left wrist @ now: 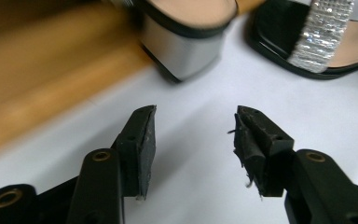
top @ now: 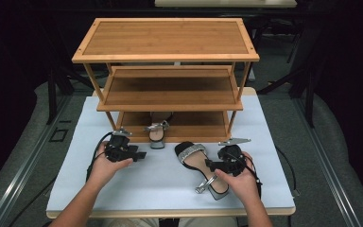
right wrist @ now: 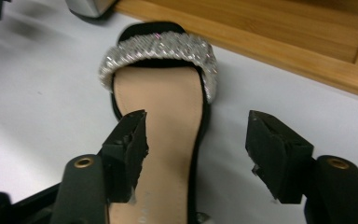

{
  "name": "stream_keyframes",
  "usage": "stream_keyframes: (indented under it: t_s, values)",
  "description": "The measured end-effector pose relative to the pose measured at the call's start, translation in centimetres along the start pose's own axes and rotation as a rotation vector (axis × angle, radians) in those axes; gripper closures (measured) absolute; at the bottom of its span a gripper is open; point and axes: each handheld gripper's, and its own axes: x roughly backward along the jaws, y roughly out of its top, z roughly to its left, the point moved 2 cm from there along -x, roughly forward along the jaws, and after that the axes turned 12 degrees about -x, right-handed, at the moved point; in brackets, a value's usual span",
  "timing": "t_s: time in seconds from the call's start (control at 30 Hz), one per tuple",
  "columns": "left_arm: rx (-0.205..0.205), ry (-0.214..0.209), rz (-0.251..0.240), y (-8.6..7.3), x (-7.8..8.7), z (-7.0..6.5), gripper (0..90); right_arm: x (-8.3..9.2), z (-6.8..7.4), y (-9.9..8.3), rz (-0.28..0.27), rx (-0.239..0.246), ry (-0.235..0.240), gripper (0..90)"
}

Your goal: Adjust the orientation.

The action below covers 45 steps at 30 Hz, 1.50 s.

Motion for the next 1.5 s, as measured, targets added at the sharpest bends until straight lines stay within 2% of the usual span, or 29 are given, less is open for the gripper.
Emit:
stream_keyframes:
  t_s: [0.03, 0.13, 0.2, 0.27, 0.33, 0.4, 0.43, 0.47, 0.5, 0.53, 0.6, 0.63, 0.73, 0.77, 0.87, 0.93, 1.07, 1.23, 1.33, 1.37, 1.47, 1.5]
  values:
    - [0.001, -0.003, -0.01, -0.1, 0.3, 0.2, 48.5, 0.3, 0.1, 0.1, -0.009, -0.004, 0.004, 44.0]
    - [0.042, -0.024, -0.014, -0.5, 0.8, 0.8, 48.8, 0.7, 0.3, 0.1, -0.014, -0.037, 0.032, 51.2]
    - [0.05, -0.006, 0.005, -0.7, 1.1, 1.0, 49.7, 0.8, 0.3, 0.1, -0.008, -0.064, 0.037, 53.7]
    - [0.08, -0.001, 0.02, -1.0, 1.2, 1.2, 48.4, 1.0, 0.5, 0.2, -0.014, -0.085, 0.038, 54.2]
    - [0.081, -0.001, 0.018, -1.1, 1.3, 1.2, 45.8, 1.1, 0.8, 0.3, -0.034, -0.128, 0.047, 51.2]
    - [0.075, 0.017, 0.02, -1.1, 1.4, 1.3, 42.3, 1.4, 1.1, 0.4, -0.05, -0.182, 0.09, 46.9]
    - [0.071, 0.029, 0.014, -1.2, 1.5, 1.3, 41.7, 1.5, 1.2, 0.5, -0.063, -0.185, 0.115, 43.7]
    - [0.077, 0.033, 0.017, -1.2, 1.6, 1.4, 40.3, 1.5, 1.4, 0.6, -0.084, -0.184, 0.119, 39.9]
    - [0.08, 0.034, 0.016, -1.3, 1.7, 1.4, 38.8, 1.4, 1.6, 0.6, -0.112, -0.176, 0.12, 38.5]
    - [0.084, 0.032, 0.017, -1.3, 1.8, 1.5, 38.3, 1.5, 1.7, 0.5, -0.118, -0.156, 0.13, 38.6]
    - [0.088, 0.027, 0.021, -1.5, 2.0, 1.6, 37.7, 1.3, 1.9, 0.3, -0.157, -0.135, 0.097, 39.0]
    - [0.089, 0.027, 0.025, -1.5, 2.0, 1.6, 37.7, 1.2, 1.9, 0.2, -0.144, -0.14, 0.089, 40.3]
    - [0.103, 0.018, 0.015, -1.6, 2.2, 1.6, 37.6, 1.1, 2.0, -0.2, -0.065, -0.113, 0.108, 42.5]
    - [0.105, 0.017, 0.013, -1.6, 2.3, 1.7, 37.6, 1.0, 2.2, -0.3, -0.045, -0.103, 0.062, 42.1]
    - [0.132, 0.018, 0.018, -1.8, 2.5, 1.9, 37.2, 1.2, 2.4, -0.5, 0.01, -0.08, 0.013, 41.1]
    - [0.14, 0.016, 0.025, -1.9, 2.6, 2.0, 36.1, 1.1, 2.2, -0.4, 0.021, -0.063, 0.003, 36.7]
    - [0.154, -0.005, 0.009, -1.8, 2.8, 1.9, 33.7, 1.2, 1.9, 0.0, 0.067, -0.048, 0.003, 30.1]
    - [0.151, -0.008, -0.001, -1.9, 3.0, 2.0, 31.3, 0.9, 2.0, 0.4, 0.097, -0.027, -0.023, 33.5]
    - [0.157, 0.002, -0.007, -1.9, 3.1, 2.1, 31.4, 0.6, 2.1, 0.7, 0.131, -0.022, 0.007, 37.5]
    - [0.159, -0.002, -0.007, -1.9, 3.2, 2.2, 31.4, 0.4, 2.2, 0.7, 0.135, -0.008, -0.031, 35.3]
    - [0.158, 0.003, -0.006, -1.9, 3.3, 2.2, 31.8, 0.1, 2.3, 0.9, 0.188, 0.029, -0.048, 32.4]
    - [0.159, 0.004, -0.004, -1.9, 3.3, 2.2, 32.0, -0.1, 2.3, 0.8, 0.201, 0.034, -0.076, 33.1]
